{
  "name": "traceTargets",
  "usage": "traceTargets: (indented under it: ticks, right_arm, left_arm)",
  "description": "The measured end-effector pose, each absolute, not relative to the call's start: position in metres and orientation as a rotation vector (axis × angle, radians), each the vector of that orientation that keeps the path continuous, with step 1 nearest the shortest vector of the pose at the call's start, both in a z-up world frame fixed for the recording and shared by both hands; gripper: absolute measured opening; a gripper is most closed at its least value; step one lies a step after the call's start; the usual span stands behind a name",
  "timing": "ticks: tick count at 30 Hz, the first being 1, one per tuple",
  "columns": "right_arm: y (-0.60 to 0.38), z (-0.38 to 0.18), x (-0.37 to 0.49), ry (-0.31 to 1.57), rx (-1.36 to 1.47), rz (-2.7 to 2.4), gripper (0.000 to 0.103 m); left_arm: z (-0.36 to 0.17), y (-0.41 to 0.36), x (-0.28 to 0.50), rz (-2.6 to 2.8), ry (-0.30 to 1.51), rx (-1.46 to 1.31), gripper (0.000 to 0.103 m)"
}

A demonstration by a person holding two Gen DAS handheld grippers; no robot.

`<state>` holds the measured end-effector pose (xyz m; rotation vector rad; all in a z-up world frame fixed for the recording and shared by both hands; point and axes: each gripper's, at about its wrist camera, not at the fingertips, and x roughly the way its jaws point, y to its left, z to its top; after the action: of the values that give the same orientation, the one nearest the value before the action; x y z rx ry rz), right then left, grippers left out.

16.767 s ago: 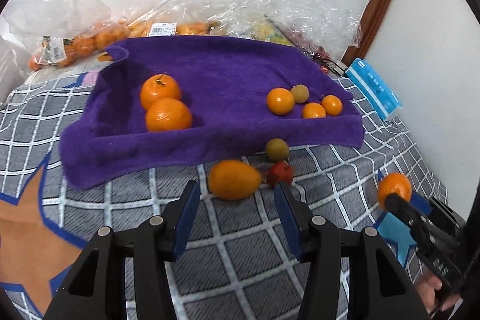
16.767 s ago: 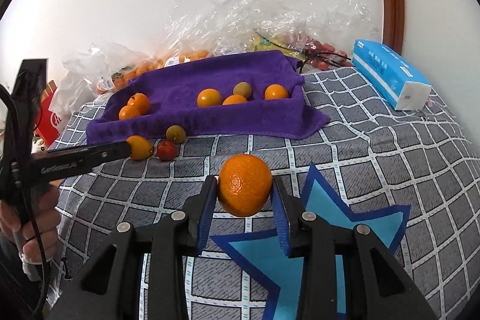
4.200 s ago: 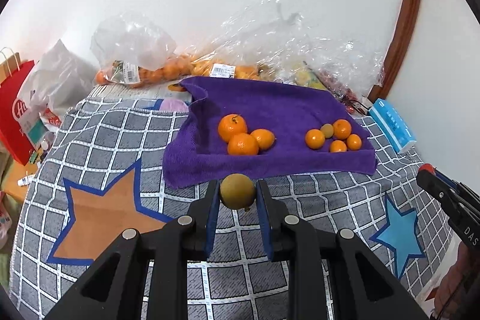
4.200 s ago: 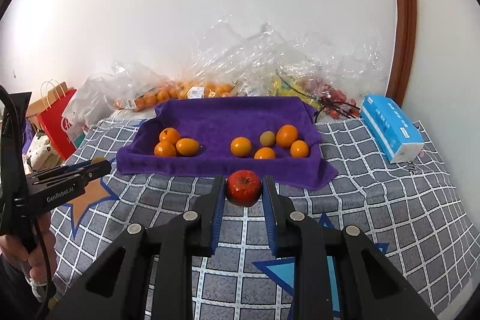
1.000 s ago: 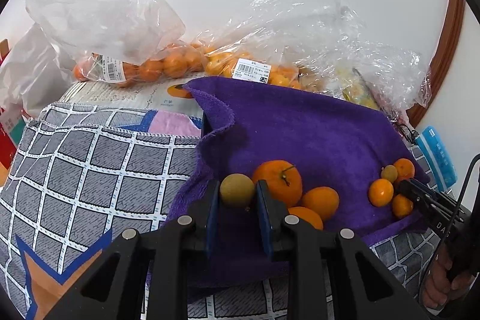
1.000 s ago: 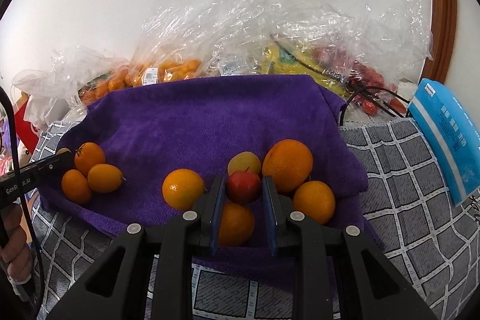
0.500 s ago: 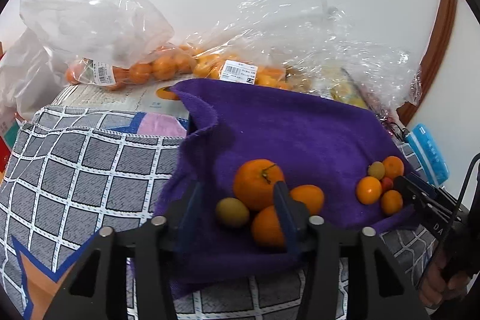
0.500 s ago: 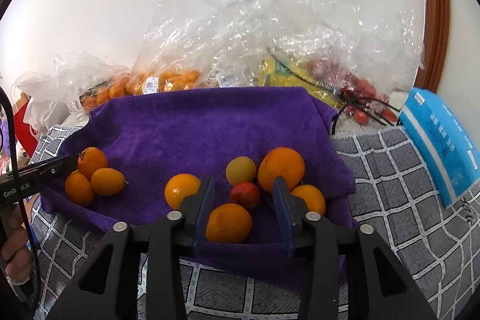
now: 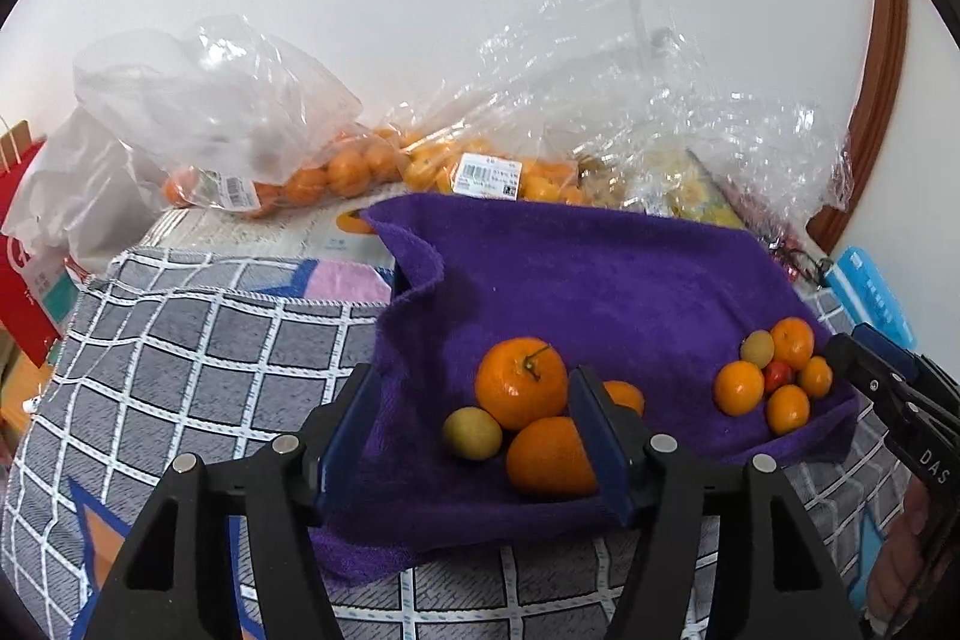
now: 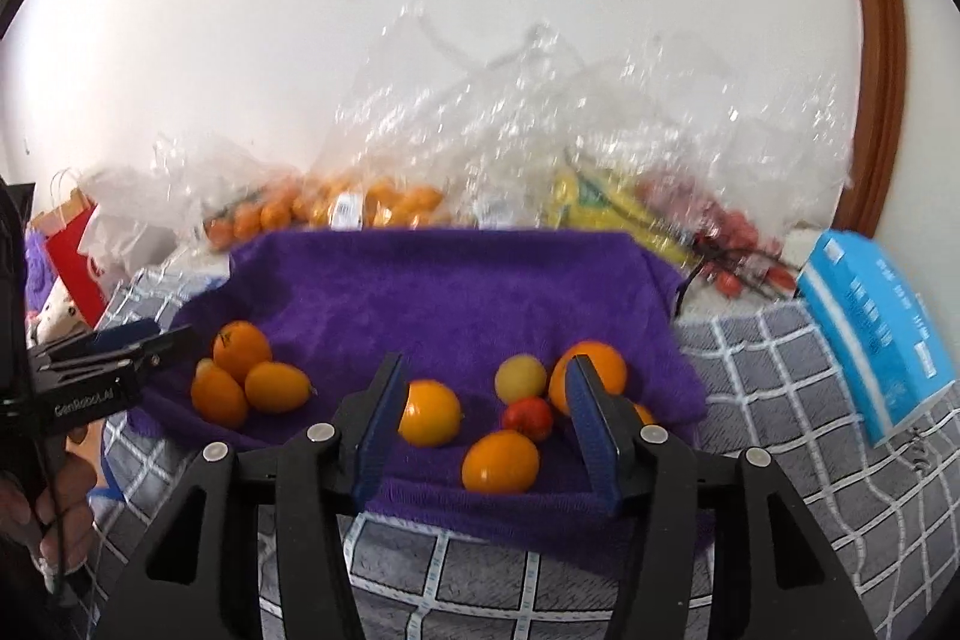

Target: Organize fruits

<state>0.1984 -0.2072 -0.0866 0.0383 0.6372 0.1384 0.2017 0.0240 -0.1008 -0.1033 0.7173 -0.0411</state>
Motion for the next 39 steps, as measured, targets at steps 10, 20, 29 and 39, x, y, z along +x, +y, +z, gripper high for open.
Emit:
traceTargets:
  ticks: [10, 20, 29, 39]
  right_arm:
    - [-0.195, -0.024, 0.134, 0.641, 0.01, 0.049, 0.059]
    - [-0.188, 0.001, 0.044, 0.66, 0.029, -0.003, 0.084]
    - [-0.195, 0.019, -0.016, 0.629, 0.046, -0.044, 0.101]
    - [-0.207, 0.033, -0.058, 0.597, 0.062, -0.046, 0.102]
  left_arm:
    - [-0.06, 0.012, 0.143, -0.008, 0.703, -0.049, 0.079]
    - [-0.031, 0.007, 0.067, -0.052, 0.681, -0.054, 0.081]
    - [-0.008, -0.005, 0.015, -0.084, 0.637, -0.058, 0.091]
    - [0.0, -0.018, -0.012, -0.111, 0.621, -0.046, 0.093]
